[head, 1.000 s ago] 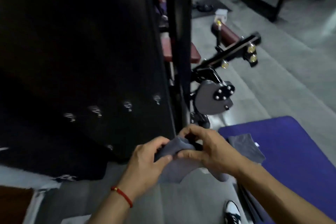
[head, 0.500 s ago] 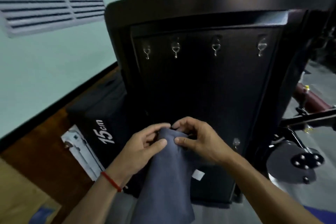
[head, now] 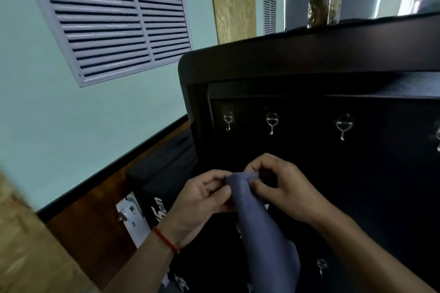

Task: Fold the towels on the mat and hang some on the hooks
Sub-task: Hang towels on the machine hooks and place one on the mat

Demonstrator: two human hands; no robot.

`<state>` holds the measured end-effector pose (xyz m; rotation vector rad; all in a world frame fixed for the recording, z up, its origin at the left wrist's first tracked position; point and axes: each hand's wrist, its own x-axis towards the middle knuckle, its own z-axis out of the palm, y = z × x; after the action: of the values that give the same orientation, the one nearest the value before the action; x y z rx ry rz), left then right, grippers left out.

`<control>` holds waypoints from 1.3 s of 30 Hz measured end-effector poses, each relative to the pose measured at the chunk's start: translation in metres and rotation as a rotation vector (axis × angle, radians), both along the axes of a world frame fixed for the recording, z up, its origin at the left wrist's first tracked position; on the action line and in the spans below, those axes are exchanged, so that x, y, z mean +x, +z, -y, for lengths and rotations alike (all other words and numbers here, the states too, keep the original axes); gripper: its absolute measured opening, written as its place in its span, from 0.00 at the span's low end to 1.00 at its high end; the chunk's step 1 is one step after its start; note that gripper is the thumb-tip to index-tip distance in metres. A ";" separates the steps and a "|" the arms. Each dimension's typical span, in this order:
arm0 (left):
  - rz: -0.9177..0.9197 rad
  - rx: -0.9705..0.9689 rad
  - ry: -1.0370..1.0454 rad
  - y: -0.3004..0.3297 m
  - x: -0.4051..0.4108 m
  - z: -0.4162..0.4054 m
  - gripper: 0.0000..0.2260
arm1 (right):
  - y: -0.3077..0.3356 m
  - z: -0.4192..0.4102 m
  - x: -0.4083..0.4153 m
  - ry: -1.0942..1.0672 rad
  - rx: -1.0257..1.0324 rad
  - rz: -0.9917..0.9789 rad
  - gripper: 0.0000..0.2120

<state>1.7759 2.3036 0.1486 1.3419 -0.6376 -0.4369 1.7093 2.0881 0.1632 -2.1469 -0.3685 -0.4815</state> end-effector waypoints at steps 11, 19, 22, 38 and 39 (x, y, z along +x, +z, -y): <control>0.471 0.176 -0.039 0.040 0.133 -0.005 0.06 | 0.022 -0.025 0.071 -0.150 0.183 -0.090 0.04; 0.636 0.144 0.296 0.044 0.182 0.030 0.03 | 0.018 -0.055 0.123 -0.793 0.004 0.285 0.10; 0.770 0.056 0.447 0.033 0.184 0.047 0.05 | 0.012 -0.056 0.136 -0.927 -0.214 0.373 0.05; 1.113 0.112 0.513 -0.038 0.188 0.047 0.11 | -0.047 -0.081 0.140 -1.100 -0.424 0.270 0.17; 1.045 0.101 0.462 -0.040 0.185 0.045 0.12 | -0.050 -0.082 0.140 -1.020 -0.310 0.258 0.16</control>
<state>1.9608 2.2582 0.1082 1.7217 -1.1095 0.6765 1.8494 2.1697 0.1129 -2.4625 0.6076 -1.3405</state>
